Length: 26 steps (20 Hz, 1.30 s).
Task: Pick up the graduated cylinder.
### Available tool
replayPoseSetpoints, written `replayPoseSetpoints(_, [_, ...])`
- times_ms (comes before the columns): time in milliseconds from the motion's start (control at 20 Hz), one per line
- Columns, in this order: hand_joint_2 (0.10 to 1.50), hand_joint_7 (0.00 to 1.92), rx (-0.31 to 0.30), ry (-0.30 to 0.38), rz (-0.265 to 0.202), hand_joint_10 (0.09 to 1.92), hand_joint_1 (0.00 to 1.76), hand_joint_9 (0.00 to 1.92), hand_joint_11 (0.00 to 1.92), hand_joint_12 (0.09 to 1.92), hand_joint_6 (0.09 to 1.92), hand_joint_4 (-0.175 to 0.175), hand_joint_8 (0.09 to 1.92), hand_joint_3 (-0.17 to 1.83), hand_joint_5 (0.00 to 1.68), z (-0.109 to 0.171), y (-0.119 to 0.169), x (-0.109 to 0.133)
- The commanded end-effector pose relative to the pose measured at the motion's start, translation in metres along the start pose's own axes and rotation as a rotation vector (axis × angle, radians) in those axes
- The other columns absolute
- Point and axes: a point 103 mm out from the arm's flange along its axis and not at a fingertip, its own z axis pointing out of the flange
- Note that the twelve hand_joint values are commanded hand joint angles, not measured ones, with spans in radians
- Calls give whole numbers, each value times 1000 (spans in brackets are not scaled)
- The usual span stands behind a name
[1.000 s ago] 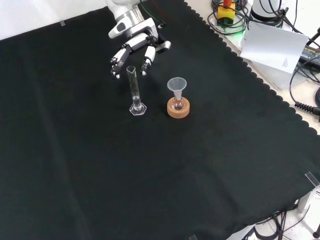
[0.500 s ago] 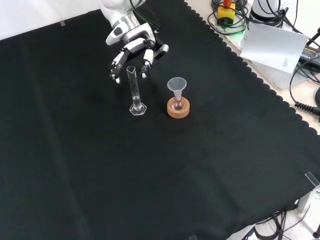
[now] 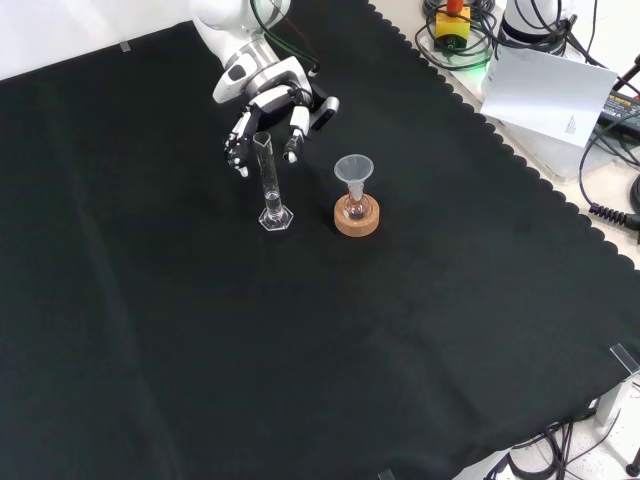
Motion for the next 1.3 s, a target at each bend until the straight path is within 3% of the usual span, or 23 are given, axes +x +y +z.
replayPoseSetpoints(50, [998,418,-10,34,-20,503,1077,664,403,1255,240,-24,576,-175,634,8,6,2])
replayPoseSetpoints(250, [999,397,1,63,-29,498,1087,639,403,1254,460,-22,575,-175,557,15,6,1])
replayPoseSetpoints(400, [998,376,0,82,-27,505,1091,608,384,1255,517,-21,580,-175,524,17,6,-1])
replayPoseSetpoints(750, [1004,369,-7,116,-27,513,1122,604,380,1257,534,-21,583,-175,510,20,9,-3])
replayPoseSetpoints(1300, [1008,424,-14,121,-21,532,1142,645,420,1262,451,-27,610,-175,351,20,11,-4])
